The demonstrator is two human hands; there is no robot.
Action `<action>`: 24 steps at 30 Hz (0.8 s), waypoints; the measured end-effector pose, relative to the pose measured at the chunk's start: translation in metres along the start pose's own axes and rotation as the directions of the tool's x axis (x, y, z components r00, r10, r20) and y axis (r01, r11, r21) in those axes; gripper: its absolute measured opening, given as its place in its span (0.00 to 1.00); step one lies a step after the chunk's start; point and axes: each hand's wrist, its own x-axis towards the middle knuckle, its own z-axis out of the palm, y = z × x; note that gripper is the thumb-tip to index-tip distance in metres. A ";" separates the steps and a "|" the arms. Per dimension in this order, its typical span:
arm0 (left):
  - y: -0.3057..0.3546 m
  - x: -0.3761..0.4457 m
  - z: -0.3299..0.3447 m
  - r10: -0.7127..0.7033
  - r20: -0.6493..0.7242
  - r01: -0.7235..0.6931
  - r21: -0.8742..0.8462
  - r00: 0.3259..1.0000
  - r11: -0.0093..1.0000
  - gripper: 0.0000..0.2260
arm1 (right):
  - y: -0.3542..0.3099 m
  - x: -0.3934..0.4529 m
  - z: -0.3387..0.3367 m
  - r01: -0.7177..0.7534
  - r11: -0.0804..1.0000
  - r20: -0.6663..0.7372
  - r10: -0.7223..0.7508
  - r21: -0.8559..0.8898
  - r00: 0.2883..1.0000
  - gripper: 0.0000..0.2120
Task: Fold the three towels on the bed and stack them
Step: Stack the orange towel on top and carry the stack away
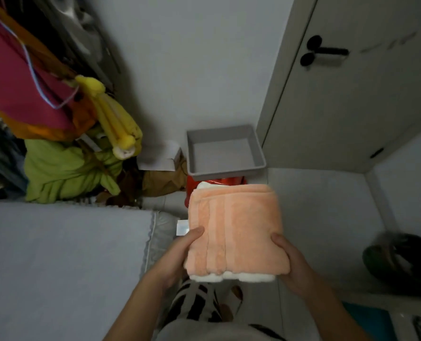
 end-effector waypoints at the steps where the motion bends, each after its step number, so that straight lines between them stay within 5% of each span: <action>1: 0.010 0.015 -0.003 -0.014 -0.007 0.014 -0.029 1.000 0.999 0.31 | -0.013 0.016 0.000 -0.027 1.000 -0.005 0.027 0.002 1.000 0.28; 8: 0.091 0.129 -0.028 -0.067 -0.043 0.062 -0.123 0.997 0.991 0.22 | -0.090 0.134 0.010 -0.057 0.996 -0.071 0.052 -0.065 0.996 0.31; 12: 0.158 0.214 -0.051 -0.143 -0.121 0.128 -0.126 0.982 0.984 0.21 | -0.149 0.219 0.020 -0.045 0.994 -0.089 0.036 -0.101 0.995 0.21; 16: 0.220 0.285 -0.068 -0.160 -0.052 0.149 -0.172 0.986 0.974 0.16 | -0.209 0.304 0.026 -0.082 0.988 -0.132 0.065 -0.132 0.989 0.21; 20: 0.239 0.362 -0.086 -0.192 -0.133 0.157 -0.235 0.972 0.959 0.22 | -0.234 0.387 0.015 -0.095 0.982 -0.084 0.083 -0.162 0.993 0.11; 24: 0.223 0.460 -0.116 -0.201 -0.227 0.160 -0.188 0.953 0.969 0.29 | -0.224 0.486 -0.026 -0.211 0.954 -0.178 0.174 -0.211 0.968 0.15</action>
